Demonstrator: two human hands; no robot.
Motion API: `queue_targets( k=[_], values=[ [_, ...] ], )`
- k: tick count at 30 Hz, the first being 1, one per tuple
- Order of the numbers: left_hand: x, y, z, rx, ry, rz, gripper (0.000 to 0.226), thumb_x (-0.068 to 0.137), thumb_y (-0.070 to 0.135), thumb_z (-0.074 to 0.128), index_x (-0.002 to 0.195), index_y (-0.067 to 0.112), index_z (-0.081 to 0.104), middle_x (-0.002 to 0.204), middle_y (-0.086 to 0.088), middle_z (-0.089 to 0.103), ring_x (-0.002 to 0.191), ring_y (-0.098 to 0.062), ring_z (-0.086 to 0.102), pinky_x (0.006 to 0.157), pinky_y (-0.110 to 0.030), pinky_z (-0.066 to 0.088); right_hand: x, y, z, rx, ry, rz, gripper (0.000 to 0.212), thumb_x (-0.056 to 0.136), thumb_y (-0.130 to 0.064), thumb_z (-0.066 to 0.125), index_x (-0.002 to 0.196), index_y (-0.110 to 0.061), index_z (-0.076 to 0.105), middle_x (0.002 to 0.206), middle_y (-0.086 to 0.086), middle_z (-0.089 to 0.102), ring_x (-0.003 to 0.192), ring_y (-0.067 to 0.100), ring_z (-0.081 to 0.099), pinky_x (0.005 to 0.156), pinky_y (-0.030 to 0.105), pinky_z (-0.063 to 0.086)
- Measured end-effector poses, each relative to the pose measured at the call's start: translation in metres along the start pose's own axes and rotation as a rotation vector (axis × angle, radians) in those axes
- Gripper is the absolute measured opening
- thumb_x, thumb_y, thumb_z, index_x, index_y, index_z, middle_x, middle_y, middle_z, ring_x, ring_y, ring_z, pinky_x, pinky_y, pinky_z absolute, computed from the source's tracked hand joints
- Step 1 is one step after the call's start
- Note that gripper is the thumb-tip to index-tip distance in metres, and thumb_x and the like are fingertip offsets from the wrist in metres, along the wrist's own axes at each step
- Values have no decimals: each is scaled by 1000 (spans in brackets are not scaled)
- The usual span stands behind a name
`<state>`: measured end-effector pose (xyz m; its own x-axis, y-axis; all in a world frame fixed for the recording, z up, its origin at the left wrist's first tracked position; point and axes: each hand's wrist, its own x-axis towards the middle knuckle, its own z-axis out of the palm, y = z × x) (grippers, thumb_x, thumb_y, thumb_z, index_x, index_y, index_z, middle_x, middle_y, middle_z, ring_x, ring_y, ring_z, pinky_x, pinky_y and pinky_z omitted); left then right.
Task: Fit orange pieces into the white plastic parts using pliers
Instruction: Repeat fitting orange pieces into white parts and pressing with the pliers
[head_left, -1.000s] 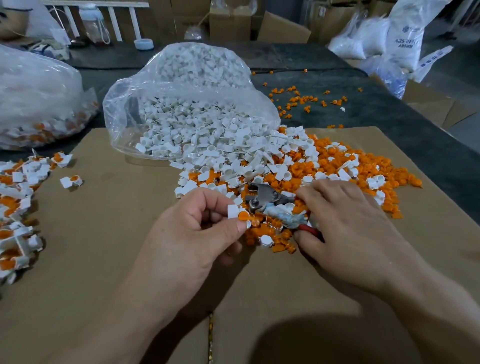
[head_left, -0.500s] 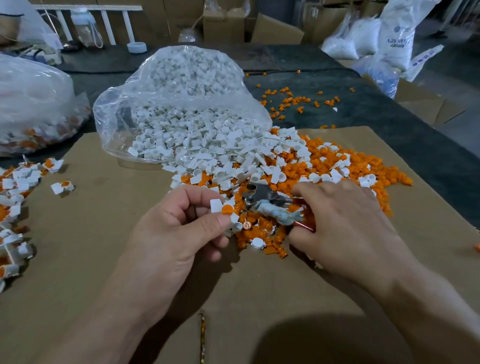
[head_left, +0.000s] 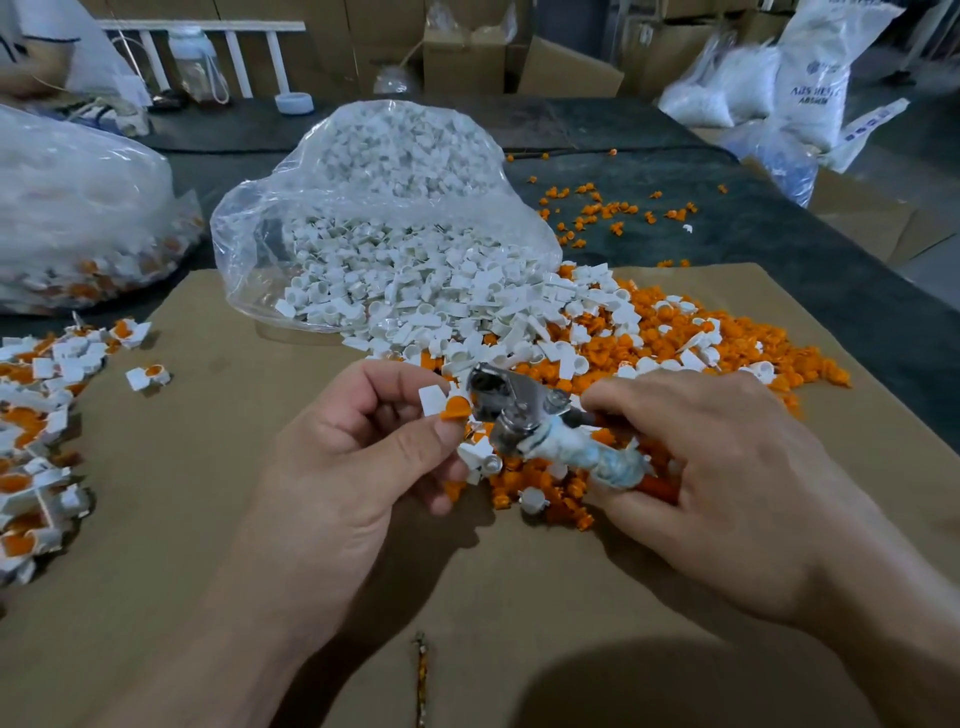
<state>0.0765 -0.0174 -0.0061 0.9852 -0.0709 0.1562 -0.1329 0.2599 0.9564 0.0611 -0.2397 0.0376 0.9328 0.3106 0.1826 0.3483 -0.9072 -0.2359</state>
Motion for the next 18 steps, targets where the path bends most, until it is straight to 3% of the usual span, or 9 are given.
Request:
queue_targets(
  k=[4, 11, 18],
  values=[
    [0, 0, 0, 38, 9, 19, 16, 69, 12, 75, 79, 25, 74, 66, -8, 62, 54, -15, 62, 45, -20, 48, -1, 1, 0, 14, -16, -1, 43, 76, -52, 50, 114, -33, 57, 99, -15, 62, 94, 12, 55, 87, 41, 42],
    [1, -1, -3, 80, -11, 68, 25, 61, 20, 84, 82, 27, 73, 66, -5, 64, 55, -14, 63, 46, -19, 48, -2, 1, 1, 14, -44, -6, 51, 75, -59, 37, 119, -38, 52, 106, -20, 60, 101, 7, 52, 91, 39, 39],
    [2, -3, -5, 156, -14, 118, 18, 68, 33, 77, 85, 30, 73, 67, -2, 66, 57, -13, 63, 47, -22, 50, -5, 3, 5, 50, 1, -6, 53, 74, -56, 42, 122, -34, 54, 112, -16, 62, 103, 8, 54, 82, 29, 45]
  ],
)
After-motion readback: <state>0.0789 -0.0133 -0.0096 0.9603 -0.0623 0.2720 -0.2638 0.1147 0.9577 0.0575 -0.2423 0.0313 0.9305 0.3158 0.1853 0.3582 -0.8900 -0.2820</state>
